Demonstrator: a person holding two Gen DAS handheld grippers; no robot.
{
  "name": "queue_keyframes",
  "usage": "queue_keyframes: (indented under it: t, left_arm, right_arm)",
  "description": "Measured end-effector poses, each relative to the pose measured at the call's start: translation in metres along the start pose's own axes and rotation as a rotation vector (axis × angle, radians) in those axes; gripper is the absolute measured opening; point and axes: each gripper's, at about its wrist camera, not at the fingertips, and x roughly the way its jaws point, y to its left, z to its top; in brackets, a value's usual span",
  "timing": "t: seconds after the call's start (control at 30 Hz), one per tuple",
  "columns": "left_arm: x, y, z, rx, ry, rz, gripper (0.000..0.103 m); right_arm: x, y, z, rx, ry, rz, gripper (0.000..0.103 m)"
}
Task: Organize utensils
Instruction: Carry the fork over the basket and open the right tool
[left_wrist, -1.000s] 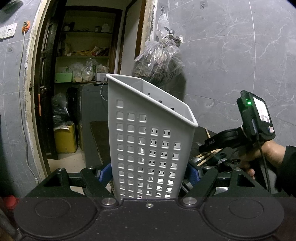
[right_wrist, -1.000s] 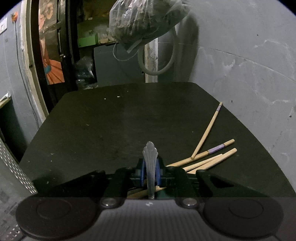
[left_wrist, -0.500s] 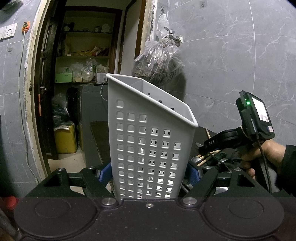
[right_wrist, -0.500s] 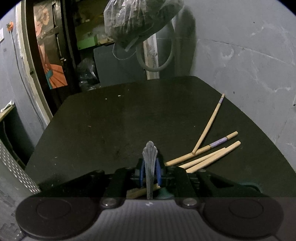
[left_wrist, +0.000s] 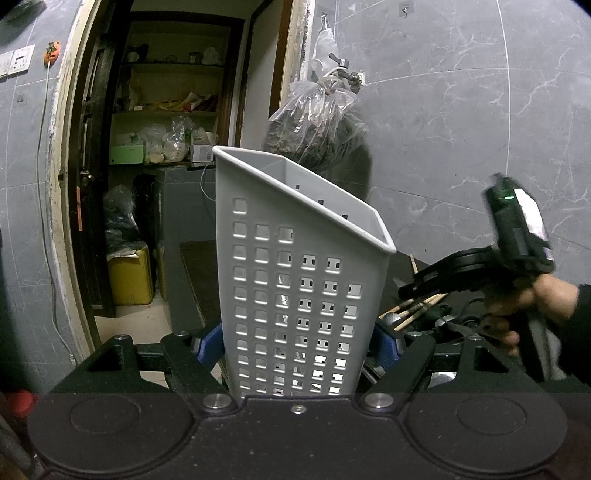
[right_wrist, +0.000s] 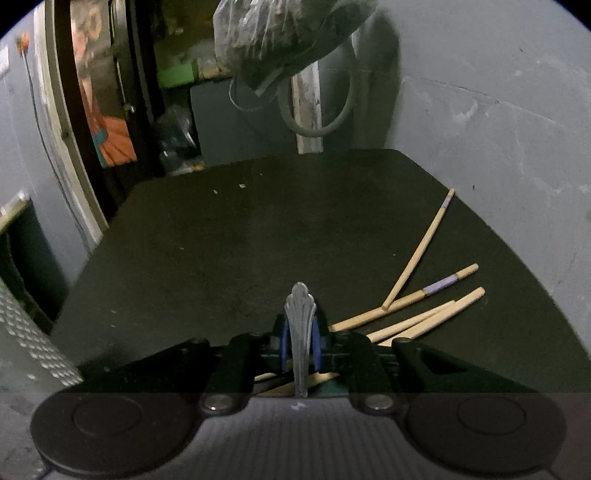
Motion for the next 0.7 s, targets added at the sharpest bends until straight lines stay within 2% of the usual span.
queue_keyframes:
  t: [0.23,0.43,0.7]
  left_arm:
    - [0.002,-0.001,0.0,0.002,-0.001,0.006,0.08]
    - [0.002,-0.002,0.001,0.003,0.001,0.011,0.08]
    - [0.002,-0.002,0.001,0.002,0.0,0.01,0.08]
  right_arm:
    - [-0.063,-0.016,-0.018,0.048,-0.207,0.131,0.014]
    - [-0.114,-0.021,-0.033,0.041,-0.388,0.202,0.014]
    - [-0.152,-0.018,-0.041,0.021,-0.515,0.229,0.014]
